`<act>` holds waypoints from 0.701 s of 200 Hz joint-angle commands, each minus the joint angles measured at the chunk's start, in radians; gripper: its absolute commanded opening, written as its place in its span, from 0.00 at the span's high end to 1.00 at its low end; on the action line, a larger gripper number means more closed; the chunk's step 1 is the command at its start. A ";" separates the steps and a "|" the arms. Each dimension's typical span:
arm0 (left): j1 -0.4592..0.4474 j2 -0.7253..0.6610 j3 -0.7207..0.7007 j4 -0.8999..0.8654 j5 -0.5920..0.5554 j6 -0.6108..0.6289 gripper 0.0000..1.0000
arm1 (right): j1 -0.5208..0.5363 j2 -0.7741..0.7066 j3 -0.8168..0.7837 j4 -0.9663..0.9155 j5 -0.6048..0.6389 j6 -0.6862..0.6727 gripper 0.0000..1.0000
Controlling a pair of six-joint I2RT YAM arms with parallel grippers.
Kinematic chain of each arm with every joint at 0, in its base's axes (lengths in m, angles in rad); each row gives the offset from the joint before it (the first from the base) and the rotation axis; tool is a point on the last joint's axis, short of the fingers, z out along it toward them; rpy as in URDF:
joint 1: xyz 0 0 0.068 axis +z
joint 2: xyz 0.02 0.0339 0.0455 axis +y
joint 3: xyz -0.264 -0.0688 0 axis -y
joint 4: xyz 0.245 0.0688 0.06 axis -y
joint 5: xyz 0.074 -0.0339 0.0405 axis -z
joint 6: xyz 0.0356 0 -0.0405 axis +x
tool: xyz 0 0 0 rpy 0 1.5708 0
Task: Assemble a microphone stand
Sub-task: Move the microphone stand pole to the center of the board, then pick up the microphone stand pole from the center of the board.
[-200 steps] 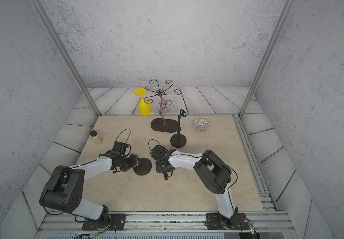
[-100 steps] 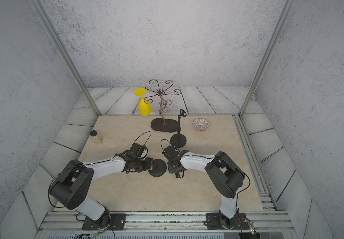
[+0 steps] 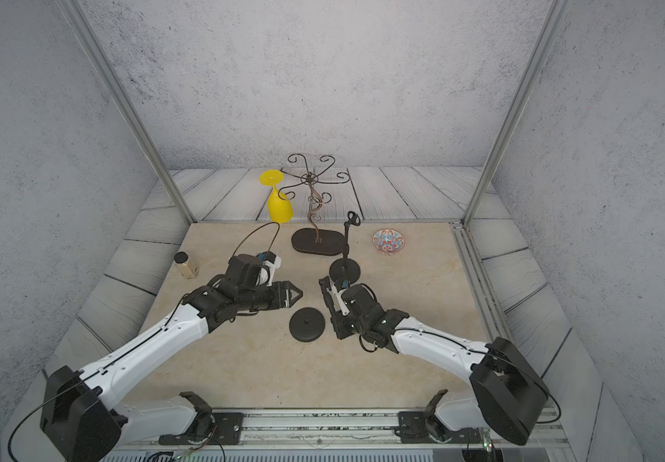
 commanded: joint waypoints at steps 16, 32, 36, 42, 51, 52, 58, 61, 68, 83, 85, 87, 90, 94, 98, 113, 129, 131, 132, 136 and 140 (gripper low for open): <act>-0.032 0.084 0.051 0.029 0.062 -0.056 0.41 | 0.004 -0.092 -0.055 0.134 -0.138 -0.033 0.97; -0.052 0.116 0.071 0.048 0.071 -0.065 0.44 | 0.007 -0.115 -0.072 0.154 -0.161 -0.026 0.97; -0.059 0.121 0.076 0.050 0.071 -0.068 0.45 | 0.008 -0.119 -0.075 0.157 -0.164 -0.025 0.98; -0.068 0.129 0.080 0.056 0.071 -0.071 0.45 | 0.009 -0.124 -0.081 0.165 -0.169 -0.027 0.98; -0.083 0.138 0.081 0.067 0.068 -0.075 0.46 | 0.010 -0.130 -0.088 0.171 -0.176 -0.030 0.98; -0.085 0.139 0.081 0.068 0.068 -0.075 0.46 | 0.010 -0.131 -0.089 0.171 -0.176 -0.031 0.98; -0.090 0.145 0.080 0.073 0.064 -0.079 0.47 | 0.011 -0.134 -0.092 0.176 -0.180 -0.036 0.98; -0.093 0.148 0.079 0.074 0.062 -0.079 0.47 | 0.011 -0.135 -0.094 0.178 -0.183 -0.038 0.98; -0.095 0.154 0.078 0.075 0.058 -0.082 0.48 | 0.012 -0.137 -0.097 0.178 -0.189 -0.044 0.98; -0.095 0.157 0.078 0.079 0.046 -0.086 0.49 | 0.014 -0.143 -0.101 0.176 -0.201 -0.054 0.98; -0.095 0.156 0.077 0.080 0.044 -0.085 0.49 | 0.015 -0.144 -0.101 0.174 -0.202 -0.057 0.98; -0.095 0.156 0.078 0.081 0.043 -0.086 0.49 | 0.015 -0.144 -0.101 0.173 -0.204 -0.059 0.98; -0.095 0.155 0.078 0.084 0.042 -0.086 0.49 | 0.015 -0.146 -0.101 0.171 -0.204 -0.061 0.98; -0.095 0.154 0.079 0.086 0.040 -0.085 0.50 | 0.016 -0.148 -0.101 0.166 -0.206 -0.065 0.98; -0.095 0.153 0.081 0.088 0.039 -0.085 0.50 | 0.017 -0.149 -0.102 0.163 -0.206 -0.069 0.98; -0.095 0.153 0.090 0.088 0.039 -0.084 0.52 | 0.018 -0.160 -0.109 0.159 -0.208 -0.081 0.98; -0.095 0.155 0.100 0.085 0.042 -0.084 0.54 | 0.021 -0.170 -0.119 0.156 -0.199 -0.090 0.99; -0.095 0.154 0.100 0.085 0.043 -0.084 0.55 | 0.020 -0.172 -0.119 0.154 -0.199 -0.091 0.99; -0.095 0.154 0.099 0.085 0.043 -0.083 0.55 | 0.020 -0.172 -0.119 0.153 -0.198 -0.092 0.99; -0.095 0.154 0.100 0.085 0.044 -0.084 0.56 | 0.020 -0.175 -0.121 0.149 -0.197 -0.094 0.98; -0.095 0.154 0.101 0.085 0.045 -0.084 0.57 | 0.020 -0.177 -0.122 0.146 -0.197 -0.096 0.99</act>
